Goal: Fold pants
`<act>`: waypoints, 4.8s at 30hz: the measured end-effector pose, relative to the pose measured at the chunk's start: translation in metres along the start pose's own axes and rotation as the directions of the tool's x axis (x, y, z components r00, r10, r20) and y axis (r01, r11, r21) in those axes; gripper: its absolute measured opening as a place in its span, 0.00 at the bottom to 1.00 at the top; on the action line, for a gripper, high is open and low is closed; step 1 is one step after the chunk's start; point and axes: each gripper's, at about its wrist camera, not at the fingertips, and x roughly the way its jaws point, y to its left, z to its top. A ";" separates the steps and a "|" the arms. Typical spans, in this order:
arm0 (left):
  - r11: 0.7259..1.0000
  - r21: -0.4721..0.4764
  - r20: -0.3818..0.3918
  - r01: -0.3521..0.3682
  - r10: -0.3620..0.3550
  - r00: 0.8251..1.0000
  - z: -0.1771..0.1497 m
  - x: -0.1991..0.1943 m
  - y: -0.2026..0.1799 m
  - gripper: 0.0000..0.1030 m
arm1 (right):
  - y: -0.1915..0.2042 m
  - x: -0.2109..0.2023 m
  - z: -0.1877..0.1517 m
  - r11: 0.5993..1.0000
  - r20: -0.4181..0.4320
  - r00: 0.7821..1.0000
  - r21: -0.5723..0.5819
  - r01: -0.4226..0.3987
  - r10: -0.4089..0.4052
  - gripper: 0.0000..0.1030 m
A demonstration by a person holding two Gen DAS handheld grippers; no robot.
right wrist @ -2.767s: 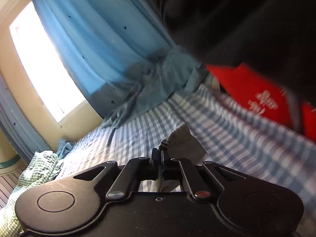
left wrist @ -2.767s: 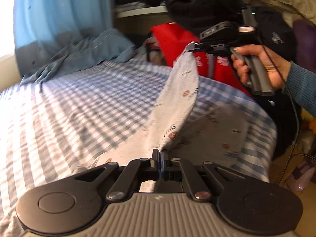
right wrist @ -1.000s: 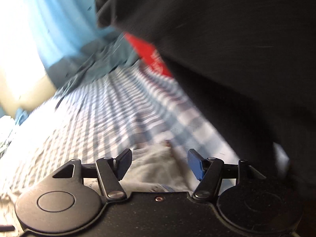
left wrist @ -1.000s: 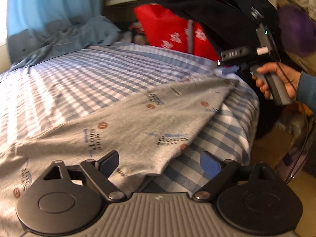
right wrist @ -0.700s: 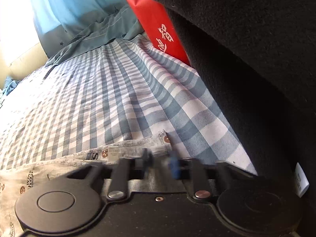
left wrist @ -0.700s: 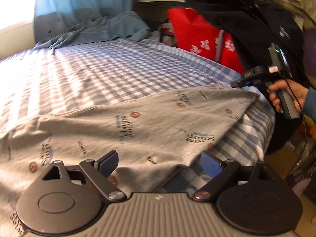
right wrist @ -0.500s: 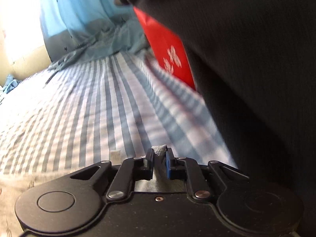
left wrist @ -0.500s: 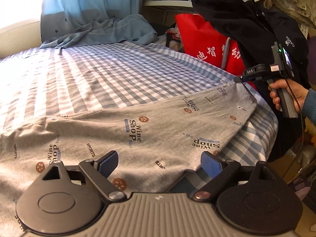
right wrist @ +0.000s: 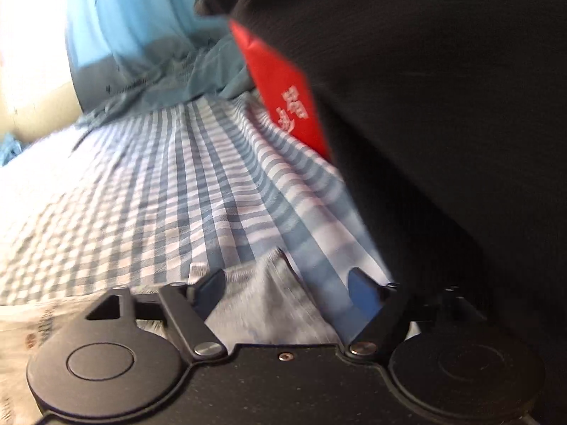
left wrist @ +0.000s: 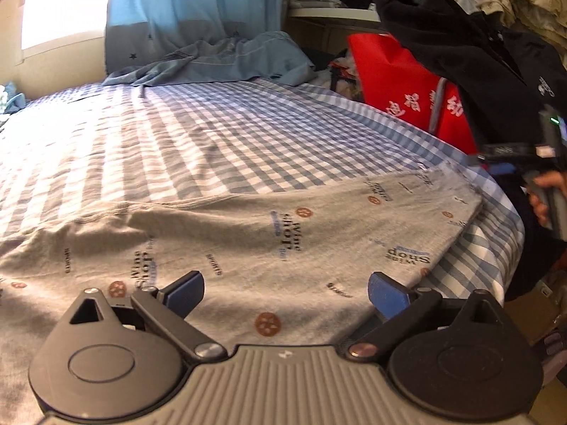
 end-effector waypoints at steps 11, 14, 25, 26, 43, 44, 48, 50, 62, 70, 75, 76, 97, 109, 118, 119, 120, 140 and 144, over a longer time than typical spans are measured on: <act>0.983 -0.168 -0.052 -0.074 0.067 0.996 -0.024 -0.010 0.040 0.99 | -0.043 -0.013 -0.053 0.872 -0.052 0.972 0.456 -0.181 0.229 0.82; 0.981 -0.168 -0.052 -0.091 0.084 0.995 -0.024 -0.013 0.044 0.99 | -0.040 -0.005 -0.053 0.816 -0.035 0.963 0.539 -0.208 0.268 0.78; 0.975 -0.193 -0.062 -0.113 0.103 0.993 -0.027 -0.019 0.052 0.99 | -0.037 0.001 -0.046 0.771 -0.016 0.998 0.636 -0.034 0.058 0.04; 0.975 -0.194 -0.062 -0.113 0.103 0.993 -0.027 -0.019 0.052 0.99 | -0.034 -0.005 -0.042 0.791 0.012 0.999 0.611 -0.033 0.033 0.04; 0.954 -0.255 -0.051 -0.158 0.150 0.987 -0.034 -0.038 0.073 1.00 | 0.033 -0.052 -0.045 0.986 0.171 0.971 0.029 0.166 -0.168 0.59; 0.950 -0.264 -0.050 -0.167 0.160 0.986 -0.036 -0.040 0.076 1.00 | 0.049 -0.057 -0.048 0.990 0.195 0.972 -0.029 0.137 -0.128 0.65; 0.931 -0.284 -0.049 -0.230 0.225 0.973 -0.045 -0.055 0.093 1.00 | 0.114 -0.066 -0.072 0.973 0.196 0.977 -0.228 -0.039 0.085 0.81; 0.924 -0.289 -0.046 -0.250 0.247 0.968 -0.050 -0.067 0.102 1.00 | 0.142 -0.060 -0.083 0.954 0.162 0.970 -0.267 -0.133 0.180 0.82; 0.811 -0.402 -0.046 -0.424 0.445 0.894 -0.101 -0.174 0.181 1.00 | 0.191 -0.046 -0.138 0.945 0.171 0.985 -0.326 0.036 0.021 0.99; 0.668 -0.657 -0.019 -0.348 0.446 0.895 -0.129 -0.206 0.261 1.00 | 0.272 -0.090 -0.165 0.905 0.187 0.958 -0.406 -0.127 0.219 0.99; 0.673 -0.707 0.075 -0.218 0.378 0.923 -0.125 -0.192 0.287 0.98 | 0.340 -0.110 -0.194 0.859 0.129 0.919 -0.422 -0.289 0.373 0.99; 0.671 -0.714 0.083 -0.199 0.364 0.928 -0.125 -0.188 0.289 0.95 | 0.351 -0.113 -0.198 0.850 0.117 0.912 -0.425 -0.311 0.392 0.99; 0.613 -0.708 -0.031 -0.351 0.469 0.883 -0.113 -0.168 0.285 0.31 | 0.411 -0.103 -0.227 0.820 0.016 0.911 -0.442 -0.362 0.411 0.99; 0.727 -0.416 0.061 -0.546 0.622 0.781 -0.067 -0.185 0.231 0.12 | 0.420 -0.108 -0.226 0.815 0.016 0.919 -0.469 -0.341 0.394 0.99; 0.716 -0.412 -0.049 -0.564 0.601 0.798 -0.096 -0.162 0.248 0.26 | 0.416 -0.100 -0.222 0.812 -0.017 0.907 -0.440 -0.385 0.420 0.99; 0.712 -0.414 -0.047 -0.567 0.605 0.795 -0.096 -0.165 0.248 0.34 | 0.416 -0.100 -0.222 0.811 -0.017 0.906 -0.440 -0.386 0.422 0.99; 0.704 -0.420 -0.043 -0.572 0.614 0.788 -0.095 -0.169 0.246 0.45 | 0.416 -0.100 -0.222 0.811 -0.015 0.906 -0.441 -0.386 0.423 0.99; 0.827 -0.104 -0.035 -0.553 0.552 0.833 -0.044 -0.054 0.183 0.96 | 0.382 -0.098 -0.210 0.839 0.027 0.945 -0.468 -0.277 0.327 0.99; 0.838 -0.235 -0.047 -0.493 0.497 0.867 -0.055 -0.063 0.207 1.00 | 0.352 -0.093 -0.186 0.856 0.050 0.954 -0.457 -0.241 0.295 0.99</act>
